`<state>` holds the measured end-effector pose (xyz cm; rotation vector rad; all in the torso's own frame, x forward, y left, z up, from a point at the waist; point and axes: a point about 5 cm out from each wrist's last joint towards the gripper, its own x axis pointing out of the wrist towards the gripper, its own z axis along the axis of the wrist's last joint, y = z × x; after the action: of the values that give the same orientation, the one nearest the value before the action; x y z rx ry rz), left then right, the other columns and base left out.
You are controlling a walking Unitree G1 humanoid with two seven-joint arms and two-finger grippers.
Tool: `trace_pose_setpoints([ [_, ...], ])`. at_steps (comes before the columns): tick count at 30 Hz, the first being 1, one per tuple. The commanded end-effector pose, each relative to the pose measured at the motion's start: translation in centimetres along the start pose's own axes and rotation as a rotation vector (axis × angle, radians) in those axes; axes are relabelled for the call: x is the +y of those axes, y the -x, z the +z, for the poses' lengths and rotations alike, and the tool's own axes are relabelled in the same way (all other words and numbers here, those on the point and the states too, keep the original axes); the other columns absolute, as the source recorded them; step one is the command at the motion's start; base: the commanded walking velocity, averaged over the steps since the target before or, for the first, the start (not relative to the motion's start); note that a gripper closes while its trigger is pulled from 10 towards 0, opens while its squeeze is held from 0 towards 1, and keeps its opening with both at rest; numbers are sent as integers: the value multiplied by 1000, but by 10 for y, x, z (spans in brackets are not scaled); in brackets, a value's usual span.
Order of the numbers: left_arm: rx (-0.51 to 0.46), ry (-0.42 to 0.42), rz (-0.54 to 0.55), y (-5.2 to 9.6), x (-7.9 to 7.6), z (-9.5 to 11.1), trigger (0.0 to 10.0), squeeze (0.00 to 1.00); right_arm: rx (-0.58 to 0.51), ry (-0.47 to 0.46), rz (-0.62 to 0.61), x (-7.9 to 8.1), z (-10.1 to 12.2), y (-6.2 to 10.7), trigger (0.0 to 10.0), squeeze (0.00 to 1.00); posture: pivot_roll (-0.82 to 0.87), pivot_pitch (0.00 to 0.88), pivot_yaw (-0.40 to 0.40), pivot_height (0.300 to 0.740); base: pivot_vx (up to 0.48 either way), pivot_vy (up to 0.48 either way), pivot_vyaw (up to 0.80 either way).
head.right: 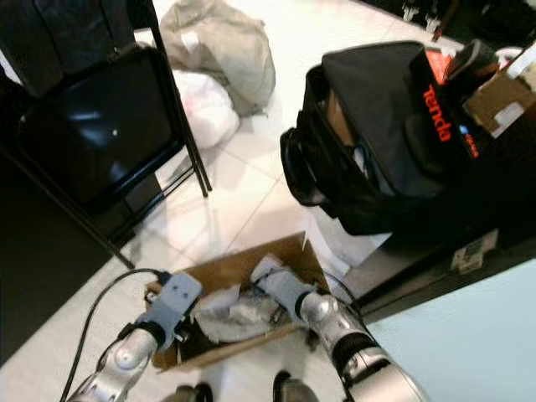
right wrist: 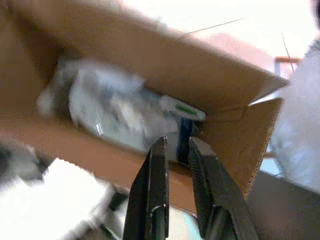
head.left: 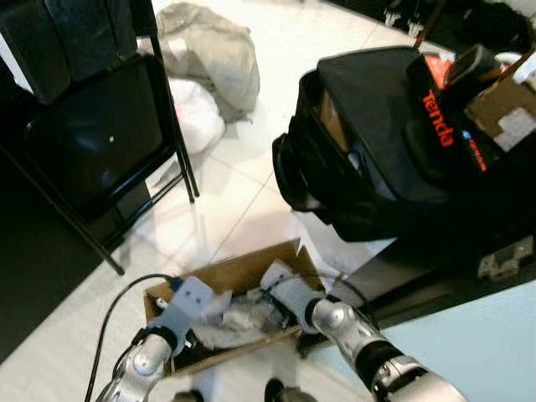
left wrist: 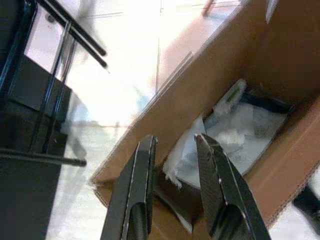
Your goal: Clean up the room
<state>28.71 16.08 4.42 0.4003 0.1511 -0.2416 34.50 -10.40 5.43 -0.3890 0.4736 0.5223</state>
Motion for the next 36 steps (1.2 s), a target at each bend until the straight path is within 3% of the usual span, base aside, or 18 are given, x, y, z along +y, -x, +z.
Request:
trace_pose_setpoints([
  [1, 49, 42, -15, 6, -8, -8, 10000, 0, 32, -140, 14, 6, -10, 1, 10000, 0, -24, 164, -72, 740, 0, 0, 0],
  [5, 53, 70, -11, 4, -12, -5, 10000, 0, 9, -189, 20, 11, -15, 2, 10000, 0, -5, 101, -62, 740, 0, 0, 0],
  [6, 69, 82, 0, 0, -16, -5, 10000, 0, -24, -240, 4, 15, -20, 4, 10000, 0, 0, 72, -55, 740, 0, 0, 0],
  [11, 84, 127, 7, -6, -23, 0, 10000, 0, -88, -399, -89, 20, -38, 14, 10000, 0, -1, 45, -37, 740, 0, 0, 0],
  [14, 101, 143, 5, -6, -25, 1, 10000, 0, -83, -435, -131, 19, -45, 20, 10000, 0, -7, 42, -26, 740, 0, 0, 0],
  [22, 149, 170, 20, -4, -28, -5, 10000, 0, -26, -442, -197, 22, -64, 33, 10000, 0, -12, 56, -24, 740, 0, 0, 0],
  [36, 180, 172, 100, 5, -30, -13, 10000, 0, 111, -396, -29, 54, -80, 34, 10000, 0, -14, 80, -52, 740, 0, 0, 0],
])
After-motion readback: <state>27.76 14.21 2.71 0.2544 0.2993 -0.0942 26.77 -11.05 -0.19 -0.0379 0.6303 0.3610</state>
